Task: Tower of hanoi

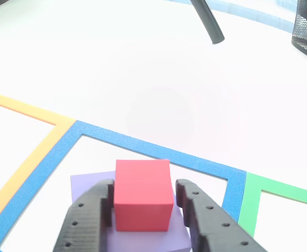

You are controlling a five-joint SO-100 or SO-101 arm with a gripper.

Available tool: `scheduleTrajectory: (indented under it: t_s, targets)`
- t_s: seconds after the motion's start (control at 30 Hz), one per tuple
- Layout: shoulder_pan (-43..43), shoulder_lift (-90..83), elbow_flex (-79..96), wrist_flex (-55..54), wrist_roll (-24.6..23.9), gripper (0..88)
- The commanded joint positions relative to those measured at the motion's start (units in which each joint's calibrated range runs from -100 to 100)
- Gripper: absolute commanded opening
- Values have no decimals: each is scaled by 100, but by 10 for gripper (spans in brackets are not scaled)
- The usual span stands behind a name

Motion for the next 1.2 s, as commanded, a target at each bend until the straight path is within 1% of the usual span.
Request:
scheduleTrajectory:
  t_s: [0.0, 0.5, 0.77, 0.87, 1.0, 1.17]
  targets:
    - [-66, -83, 2, -79, 36, 88]
    - [-142, -301, 120, -168, 36, 34]
    - [-85, -1060, 183, 318, 36, 27]
    - [11, -1609, 138, 901, 36, 29]
    - [280, -2594, 74, 2107, 36, 29]
    - [797, -4192, 11, 4269, 36, 30]
